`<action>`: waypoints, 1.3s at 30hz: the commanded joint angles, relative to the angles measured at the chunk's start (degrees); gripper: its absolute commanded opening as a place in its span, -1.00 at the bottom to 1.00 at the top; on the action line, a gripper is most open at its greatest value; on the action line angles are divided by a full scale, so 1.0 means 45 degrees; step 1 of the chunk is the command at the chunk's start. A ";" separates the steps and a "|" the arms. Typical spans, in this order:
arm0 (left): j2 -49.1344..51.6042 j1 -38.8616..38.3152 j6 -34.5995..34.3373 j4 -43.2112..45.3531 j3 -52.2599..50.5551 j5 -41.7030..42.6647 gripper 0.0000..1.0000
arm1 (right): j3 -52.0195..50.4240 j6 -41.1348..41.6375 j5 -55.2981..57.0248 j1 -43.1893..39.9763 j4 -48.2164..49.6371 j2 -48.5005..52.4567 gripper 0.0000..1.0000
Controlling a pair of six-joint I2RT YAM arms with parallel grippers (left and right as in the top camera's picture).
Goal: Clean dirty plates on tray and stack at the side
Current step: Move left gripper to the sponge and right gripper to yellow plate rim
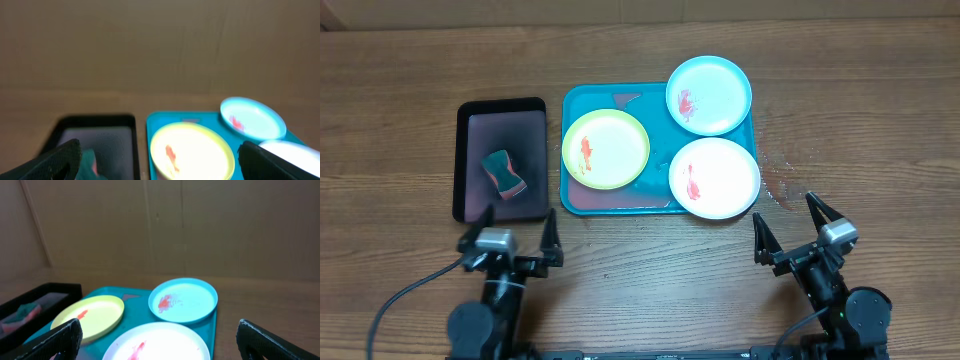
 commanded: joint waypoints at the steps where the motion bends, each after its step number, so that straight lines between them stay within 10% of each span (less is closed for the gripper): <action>1: 0.0355 0.0049 -0.0364 -0.1093 0.2419 -0.1064 1.00 | 0.1797 0.0102 -0.0287 0.0005 -0.0233 0.0248 1.00; 13: 0.5338 0.0049 -0.0359 -0.4138 0.8087 -0.1035 1.00 | 0.7276 0.0092 -0.0763 0.0005 -0.2429 0.5051 1.00; 28: 1.5999 0.0049 -0.0359 -1.4518 2.0861 -0.1030 1.00 | 1.6446 0.0087 -0.3079 0.0005 -0.9908 1.3270 1.00; 39: 1.9764 0.0049 -0.0457 -1.5353 2.1808 0.0185 1.00 | 1.7840 0.0092 -0.4415 0.0029 -1.1438 1.6194 1.00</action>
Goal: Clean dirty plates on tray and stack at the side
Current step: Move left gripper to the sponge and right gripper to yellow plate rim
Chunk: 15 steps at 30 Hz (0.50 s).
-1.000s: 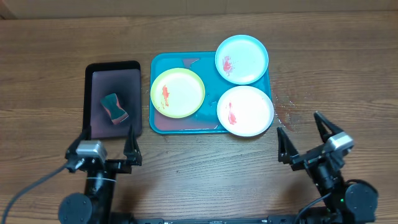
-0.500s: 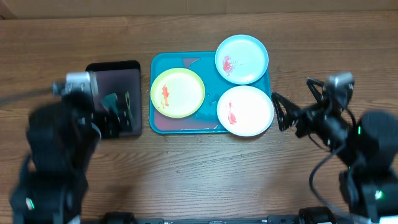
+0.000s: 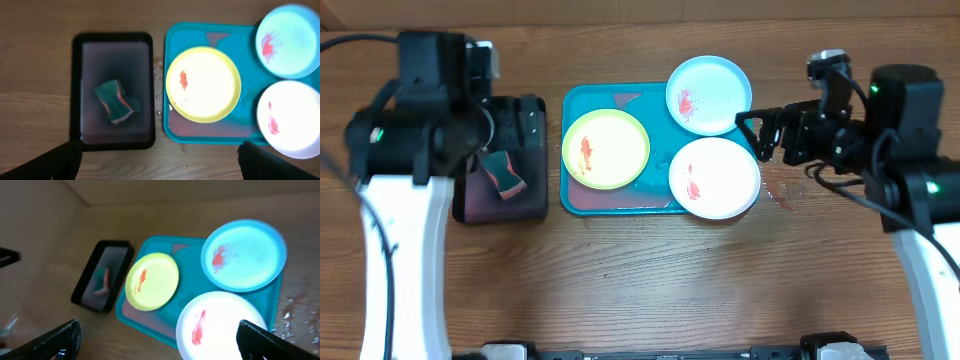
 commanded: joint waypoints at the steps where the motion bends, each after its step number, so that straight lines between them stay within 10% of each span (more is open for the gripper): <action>1: 0.1005 0.0049 -0.0165 -0.0029 0.0296 0.1263 1.00 | 0.0291 -0.0029 -0.0821 0.0029 0.0039 0.0529 1.00; 6: 0.2006 0.0049 -0.0763 0.0112 0.0301 0.1263 0.03 | 0.0350 0.1865 0.0583 0.0321 0.0369 0.1792 0.90; 15: 0.1943 0.0049 -0.6509 -0.1933 0.1083 -0.3274 0.05 | 0.1923 0.3245 0.2361 0.2118 0.0525 0.5323 0.58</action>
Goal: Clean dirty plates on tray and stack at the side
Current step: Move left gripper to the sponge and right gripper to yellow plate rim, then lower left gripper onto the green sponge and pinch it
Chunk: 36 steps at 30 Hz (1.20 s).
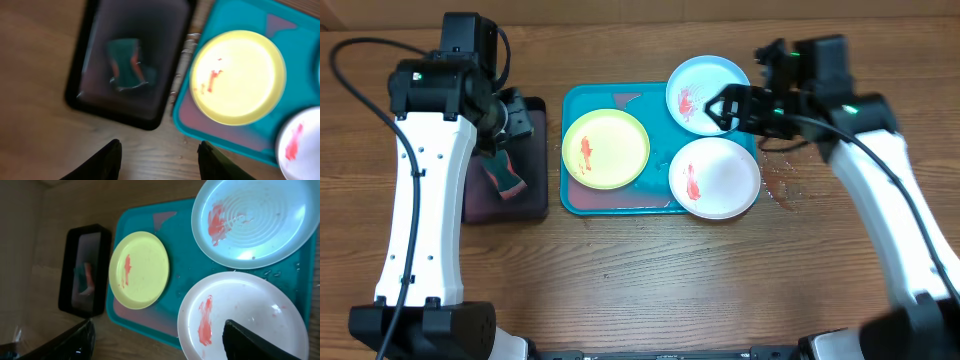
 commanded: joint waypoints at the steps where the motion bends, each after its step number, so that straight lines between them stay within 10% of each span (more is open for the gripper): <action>1: -0.0243 0.0049 -0.2929 -0.0772 0.0486 -0.1841 0.08 | 0.0971 0.0860 0.1258 0.0952 0.0204 0.1253 0.53; 4: -0.0238 0.0049 -0.3560 -0.1156 0.0121 -0.1967 0.41 | 0.1078 0.1166 0.2186 0.1656 0.0758 0.2176 0.34; 17: -0.0233 0.0058 -0.3589 -0.0665 -0.0680 -0.3147 0.43 | 0.1078 0.1350 0.4143 0.3541 0.2958 0.5382 0.01; 22: -0.0233 0.0058 -0.3594 -0.0447 -0.0680 -0.3181 0.83 | 0.1078 0.1355 0.4323 0.3929 0.3687 0.6266 -0.29; 36: -0.0228 0.0058 -0.3594 -0.0194 -0.0690 -0.3181 0.72 | 0.1054 0.2021 0.5586 0.4575 0.4862 0.7470 -0.37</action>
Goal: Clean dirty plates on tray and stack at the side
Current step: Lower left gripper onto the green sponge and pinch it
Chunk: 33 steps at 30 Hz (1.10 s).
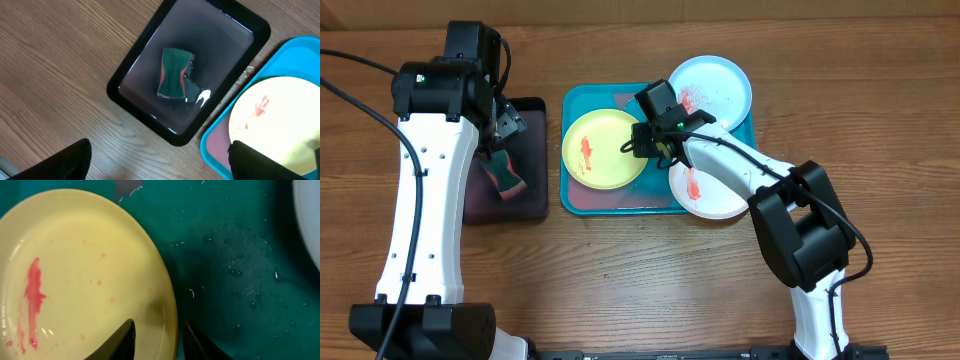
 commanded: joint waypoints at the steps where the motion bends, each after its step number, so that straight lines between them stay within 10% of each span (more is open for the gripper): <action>1: -0.0165 0.0058 -0.0175 0.0083 -0.0136 -0.0228 0.71 | 0.0340 0.0369 0.0253 0.0010 0.0092 0.0476 -0.38; 6: -0.0083 0.0058 -0.0175 0.0117 -0.0141 -0.0228 0.57 | 0.0340 0.0578 0.0214 0.0024 -0.0063 0.0821 -0.54; 9: 0.0141 0.0058 -0.0175 0.0107 -0.0209 -0.0223 -0.06 | 0.0340 0.0602 0.0214 0.0024 -0.0083 0.0821 -0.67; 13: 0.0544 0.0058 -0.0170 -0.0058 -0.0578 -0.0223 -0.33 | 0.0340 0.0602 0.0214 0.0024 -0.0262 0.0821 -0.76; 33: 0.0811 0.2001 0.1462 0.7213 -0.6727 0.0321 -0.13 | 0.0340 0.0597 0.0214 0.0024 -0.0330 0.0821 -0.93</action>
